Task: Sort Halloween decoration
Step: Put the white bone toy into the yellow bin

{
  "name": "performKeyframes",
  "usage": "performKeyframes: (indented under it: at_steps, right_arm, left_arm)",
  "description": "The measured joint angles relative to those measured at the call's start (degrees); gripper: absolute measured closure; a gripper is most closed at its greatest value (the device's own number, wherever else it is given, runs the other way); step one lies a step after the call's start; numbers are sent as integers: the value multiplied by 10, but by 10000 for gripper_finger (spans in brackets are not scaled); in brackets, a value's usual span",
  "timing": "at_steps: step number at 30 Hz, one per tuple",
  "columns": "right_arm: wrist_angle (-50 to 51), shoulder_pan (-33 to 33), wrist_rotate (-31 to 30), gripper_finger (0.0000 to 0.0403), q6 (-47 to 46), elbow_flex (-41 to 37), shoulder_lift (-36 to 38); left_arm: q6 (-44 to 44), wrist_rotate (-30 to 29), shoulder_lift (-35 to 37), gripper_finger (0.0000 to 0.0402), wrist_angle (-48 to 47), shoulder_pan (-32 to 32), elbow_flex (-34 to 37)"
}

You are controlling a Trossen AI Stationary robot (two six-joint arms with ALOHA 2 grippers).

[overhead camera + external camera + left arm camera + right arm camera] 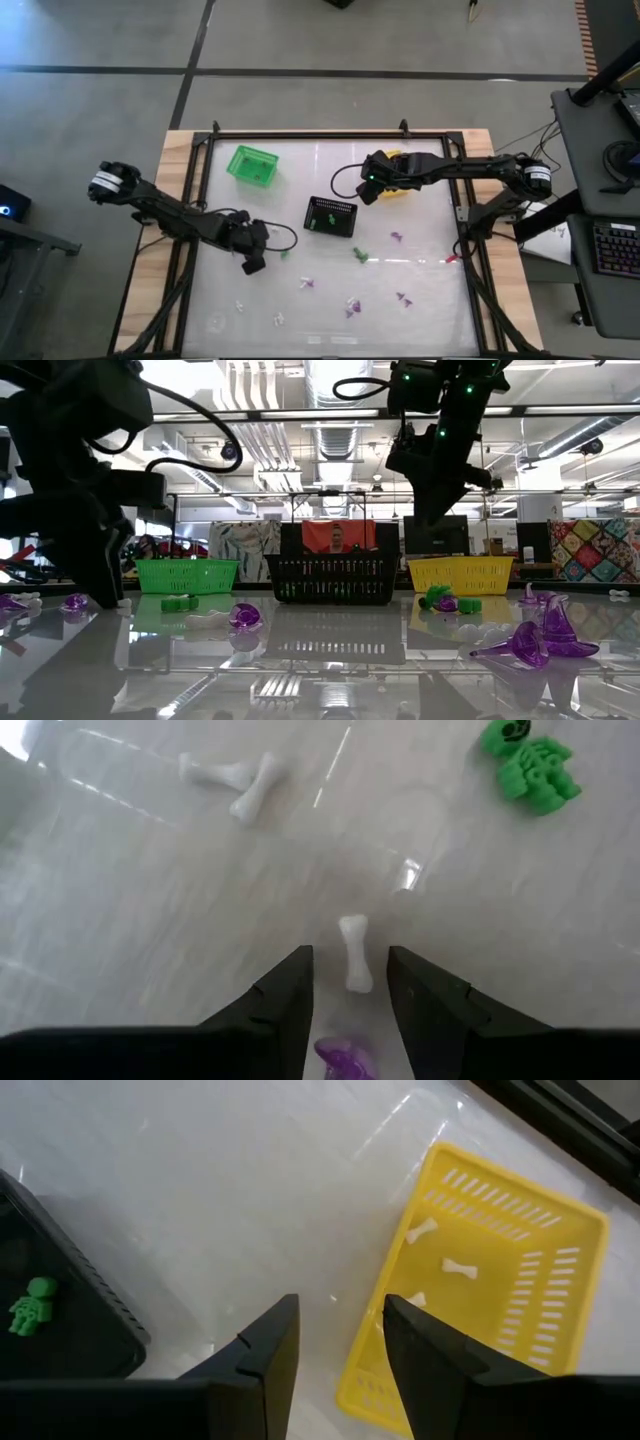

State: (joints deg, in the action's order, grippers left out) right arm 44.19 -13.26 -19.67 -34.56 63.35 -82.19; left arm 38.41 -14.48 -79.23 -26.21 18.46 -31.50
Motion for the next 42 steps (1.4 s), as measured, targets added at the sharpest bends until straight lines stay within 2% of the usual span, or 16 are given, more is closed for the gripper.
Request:
performKeyframes:
  at_steps: [5,11,18,26,33,37,42]
  right_arm:
    - [-2,0,0,262,0,0,0]
    - [-3,0,0,266,1,0,0]
    - [0,3,0,265,28,-1,6]
    - [-25,41,-32,273,61,-1,37]
    - [-176,107,-31,269,172,-30,57]
    - [-297,151,-17,271,280,-56,54]
    - [-463,207,15,278,422,-92,40]
  left_arm:
    - [-4,0,-2,326,4,0,0]
    - [-4,-6,3,392,6,0,1]
    - [-27,-13,17,400,14,0,4]
    - [-102,-45,91,401,87,-1,4]
    - [-201,-62,156,401,225,-1,3]
    - [-264,-61,174,401,330,-1,3]
    - [-289,-58,176,402,437,-2,3]
